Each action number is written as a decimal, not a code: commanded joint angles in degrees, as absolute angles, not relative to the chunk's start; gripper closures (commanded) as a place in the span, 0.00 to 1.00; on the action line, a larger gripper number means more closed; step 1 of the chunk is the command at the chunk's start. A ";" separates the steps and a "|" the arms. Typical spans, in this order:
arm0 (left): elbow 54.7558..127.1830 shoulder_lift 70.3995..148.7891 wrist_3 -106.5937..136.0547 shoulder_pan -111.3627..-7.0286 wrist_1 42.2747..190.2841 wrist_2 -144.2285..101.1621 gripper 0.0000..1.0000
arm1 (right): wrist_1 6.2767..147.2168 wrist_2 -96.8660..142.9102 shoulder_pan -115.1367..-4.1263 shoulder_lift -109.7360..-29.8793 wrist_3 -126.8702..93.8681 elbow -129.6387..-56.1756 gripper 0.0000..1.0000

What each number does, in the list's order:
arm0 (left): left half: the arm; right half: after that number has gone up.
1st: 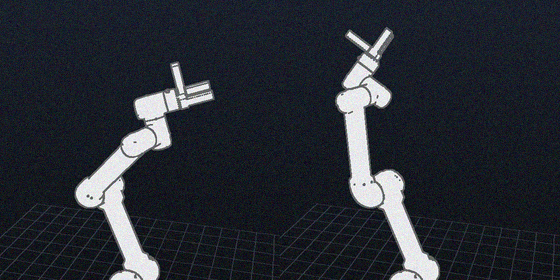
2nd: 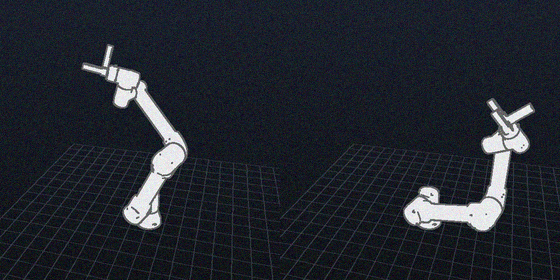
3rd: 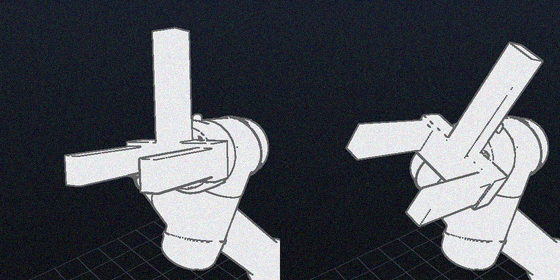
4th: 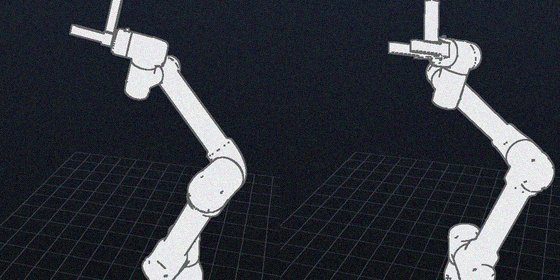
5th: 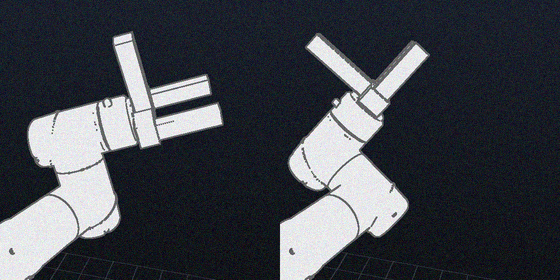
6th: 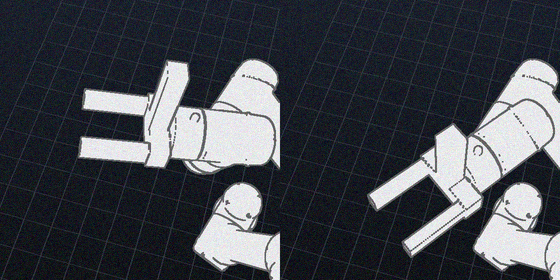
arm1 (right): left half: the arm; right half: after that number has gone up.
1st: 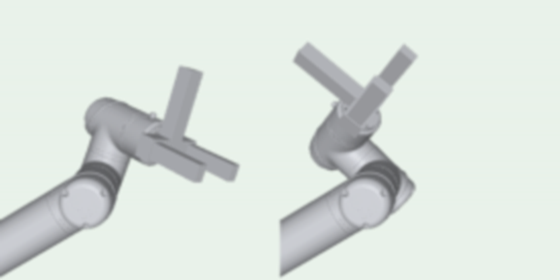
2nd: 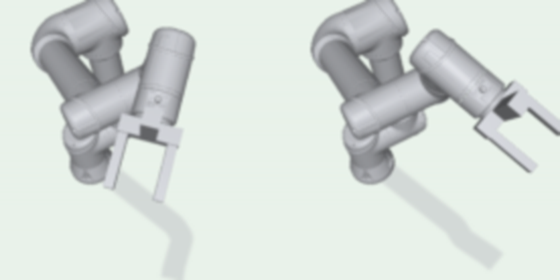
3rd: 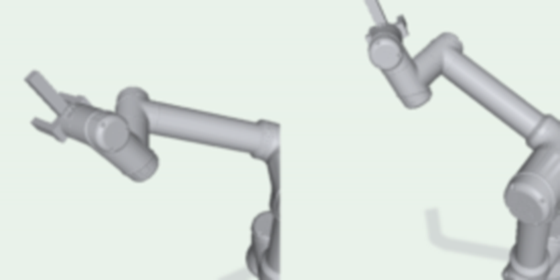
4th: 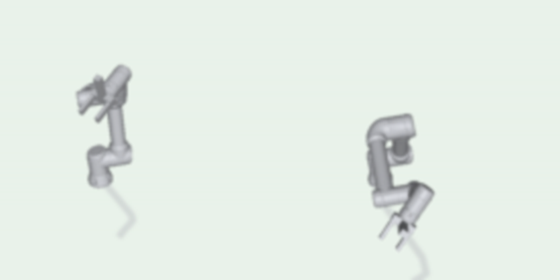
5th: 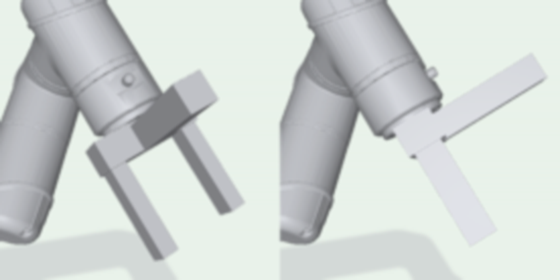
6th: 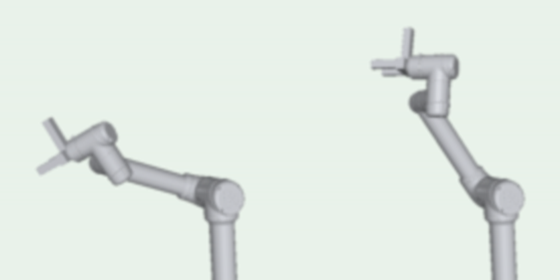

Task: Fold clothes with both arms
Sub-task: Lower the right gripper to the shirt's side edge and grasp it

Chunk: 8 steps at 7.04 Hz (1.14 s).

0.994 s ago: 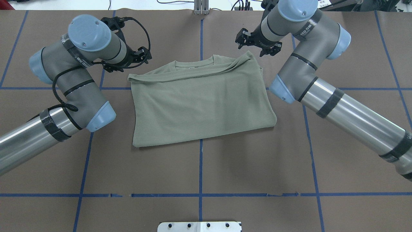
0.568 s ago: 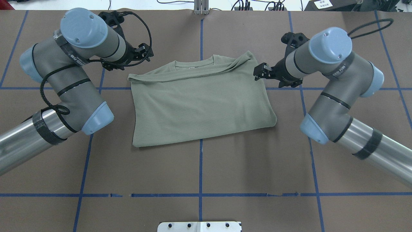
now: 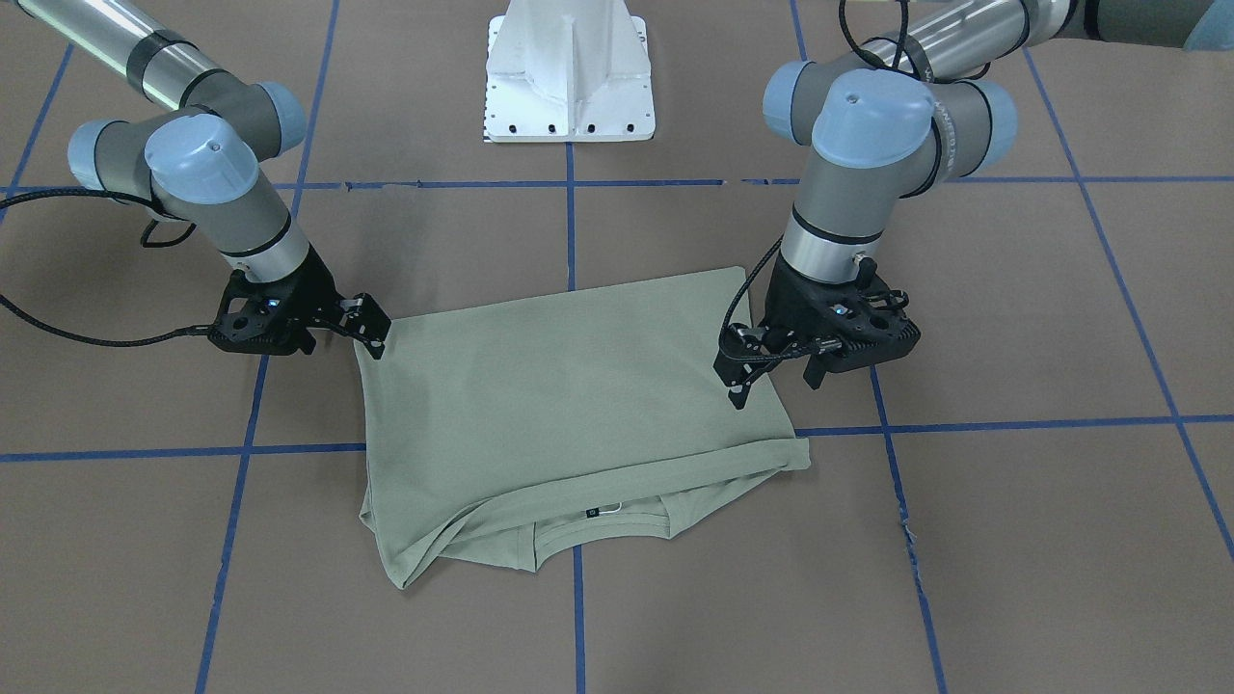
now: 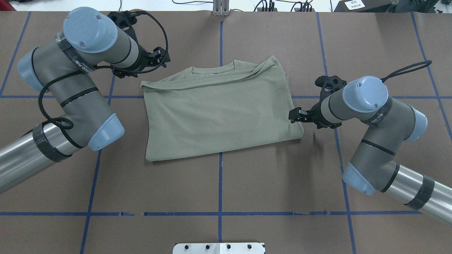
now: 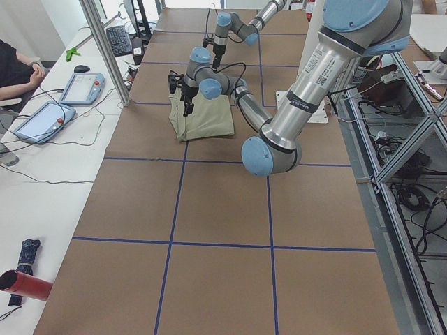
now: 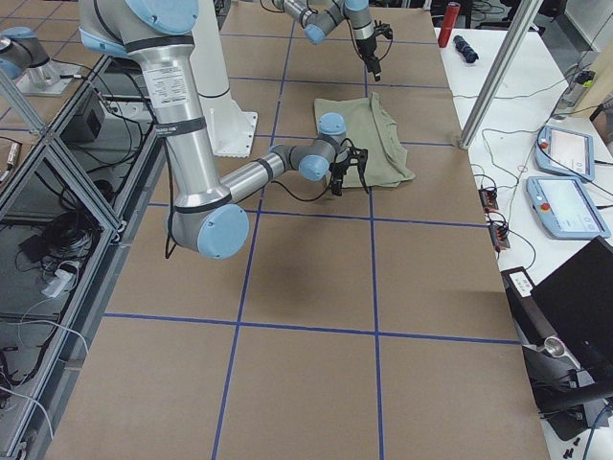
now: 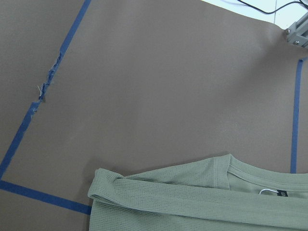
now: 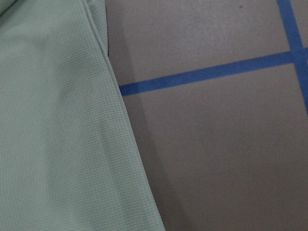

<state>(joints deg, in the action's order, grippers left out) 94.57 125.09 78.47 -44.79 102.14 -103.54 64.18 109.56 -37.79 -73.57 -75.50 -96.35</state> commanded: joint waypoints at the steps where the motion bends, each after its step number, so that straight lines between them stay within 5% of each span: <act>1: 94.66 124.89 78.49 -44.65 102.22 -103.54 0.01 | 64.34 109.69 -35.96 -73.57 -75.50 -96.42 0.07; 3: 94.66 124.81 78.49 -44.65 102.30 -103.45 0.01 | 64.42 110.04 -35.42 -72.95 -75.50 -96.59 0.86; 4: 94.57 124.89 78.49 -44.56 102.39 -103.45 0.01 | 64.42 110.13 -35.07 -72.95 -75.41 -96.77 1.00; 8: 93.96 124.98 78.66 -43.60 102.83 -103.36 0.01 | 64.51 110.83 -35.42 -80.46 -75.23 -105.85 1.00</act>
